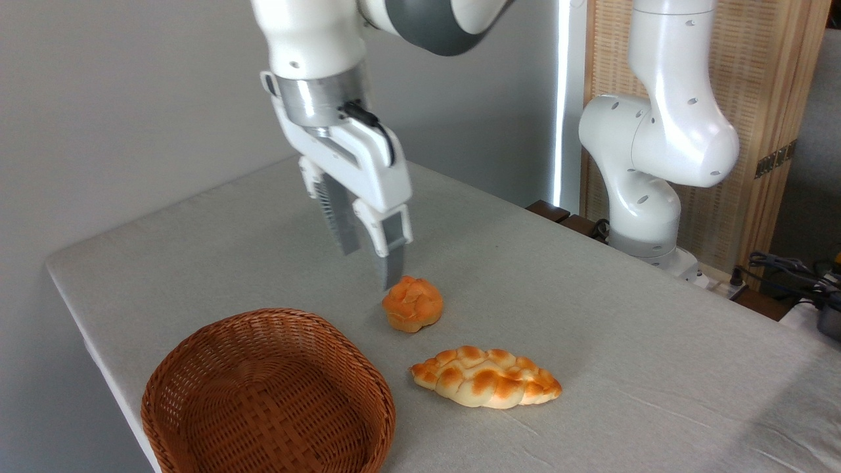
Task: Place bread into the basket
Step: 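Move the open gripper over the small round orange bun and lower, then close the gripper fingers around the round orange bun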
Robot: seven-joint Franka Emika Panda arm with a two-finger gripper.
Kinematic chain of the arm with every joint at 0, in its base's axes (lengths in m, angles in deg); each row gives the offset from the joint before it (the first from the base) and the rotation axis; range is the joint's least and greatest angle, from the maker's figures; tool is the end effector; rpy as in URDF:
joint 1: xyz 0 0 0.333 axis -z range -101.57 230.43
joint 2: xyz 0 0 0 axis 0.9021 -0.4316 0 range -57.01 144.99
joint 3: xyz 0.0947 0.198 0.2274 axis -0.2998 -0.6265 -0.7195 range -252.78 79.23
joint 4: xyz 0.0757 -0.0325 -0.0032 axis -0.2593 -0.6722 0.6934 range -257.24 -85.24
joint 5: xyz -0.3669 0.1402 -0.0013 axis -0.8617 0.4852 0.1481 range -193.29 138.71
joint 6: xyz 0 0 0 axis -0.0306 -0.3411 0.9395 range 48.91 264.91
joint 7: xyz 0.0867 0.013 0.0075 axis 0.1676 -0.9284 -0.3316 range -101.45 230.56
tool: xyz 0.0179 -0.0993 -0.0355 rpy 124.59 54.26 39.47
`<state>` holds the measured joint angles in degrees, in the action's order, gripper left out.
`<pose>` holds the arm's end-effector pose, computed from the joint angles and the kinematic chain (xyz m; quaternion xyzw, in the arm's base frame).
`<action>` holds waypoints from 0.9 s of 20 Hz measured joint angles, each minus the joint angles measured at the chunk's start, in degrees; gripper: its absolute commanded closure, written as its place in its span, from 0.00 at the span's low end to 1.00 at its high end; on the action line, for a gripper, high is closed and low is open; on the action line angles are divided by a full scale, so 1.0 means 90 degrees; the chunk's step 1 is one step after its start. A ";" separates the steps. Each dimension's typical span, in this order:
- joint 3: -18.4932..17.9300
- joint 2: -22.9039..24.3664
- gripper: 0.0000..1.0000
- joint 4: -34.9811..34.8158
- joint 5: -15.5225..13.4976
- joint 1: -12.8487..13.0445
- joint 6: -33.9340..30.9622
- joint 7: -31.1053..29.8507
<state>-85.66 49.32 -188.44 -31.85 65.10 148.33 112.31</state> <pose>0.5265 -0.0241 0.5454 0.9099 -0.4120 -0.0127 0.0470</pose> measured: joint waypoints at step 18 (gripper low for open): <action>0.0017 0.0301 0.00 -0.1870 -0.0093 0.0546 0.0876 0.0491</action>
<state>-85.51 52.03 -205.27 -32.69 70.02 156.21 116.73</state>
